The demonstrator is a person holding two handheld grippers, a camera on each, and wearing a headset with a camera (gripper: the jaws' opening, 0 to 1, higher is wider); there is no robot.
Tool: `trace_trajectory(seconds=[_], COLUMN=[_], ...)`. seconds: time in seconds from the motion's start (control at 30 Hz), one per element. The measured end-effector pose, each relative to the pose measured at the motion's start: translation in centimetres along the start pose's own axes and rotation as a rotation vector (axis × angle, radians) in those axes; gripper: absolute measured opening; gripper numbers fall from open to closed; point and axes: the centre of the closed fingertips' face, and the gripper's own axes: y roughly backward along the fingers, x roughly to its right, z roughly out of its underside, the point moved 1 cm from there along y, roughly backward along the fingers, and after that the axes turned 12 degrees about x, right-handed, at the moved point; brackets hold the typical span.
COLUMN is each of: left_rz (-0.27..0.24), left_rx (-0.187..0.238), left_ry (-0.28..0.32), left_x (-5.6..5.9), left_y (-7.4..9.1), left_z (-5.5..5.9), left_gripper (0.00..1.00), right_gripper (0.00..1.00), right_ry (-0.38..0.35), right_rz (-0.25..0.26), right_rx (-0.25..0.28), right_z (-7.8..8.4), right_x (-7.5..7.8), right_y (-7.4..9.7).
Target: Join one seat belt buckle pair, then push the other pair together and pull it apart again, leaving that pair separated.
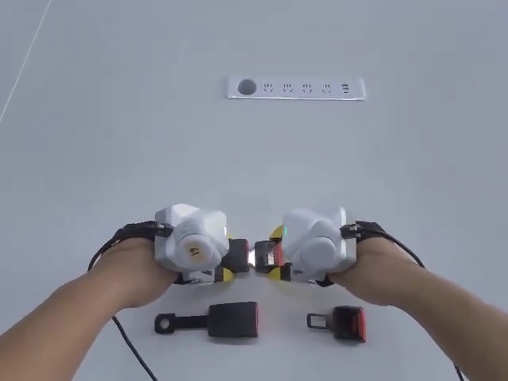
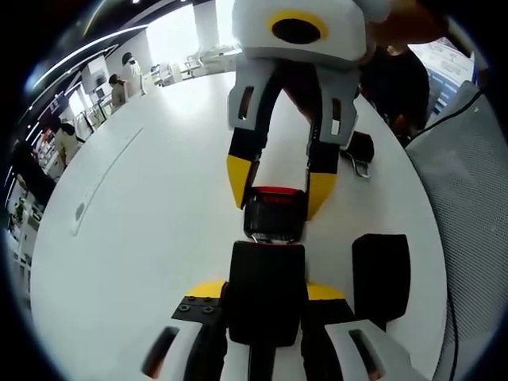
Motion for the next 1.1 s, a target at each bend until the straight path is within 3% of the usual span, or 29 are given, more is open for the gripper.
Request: trace_trajectory(seconds=[0.07, 0.3, 0.57, 0.83, 1.1], left_rz=[-0.004, -0.017, -0.04, -0.076, -0.128], left_rx=[-0.007, -0.018, -0.007, 0.033, 0.056], left_ry=[0.029, 0.042, 0.06, 0.076, 0.113], left_x=[0.0, -0.1, 0.1, 0.2, 1.0], left_y=[0.0, 0.1, 0.7, 2.1, 4.6], left_z=[0.1, 0.1, 0.3, -0.8, -1.1], left_gripper=[0.36, 0.38, 0.44, 0.46, 0.49], right_gripper=[0.31, 0.32, 0.38, 0.41, 0.43], right_ry=[-0.005, -0.007, -0.037, -0.051, -0.088], right_rz=[-0.003, 0.002, 0.042, 0.082, 0.139], right_rx=[-0.001, -0.001, 0.024, 0.05, 0.08], right_z=[-0.1, -0.1, -0.4, -1.1, -2.0], right_x=[-0.1, -0.1, 0.1, 0.1, -0.6], right_y=[0.0, 0.0, 0.4, 1.8, 3.9])
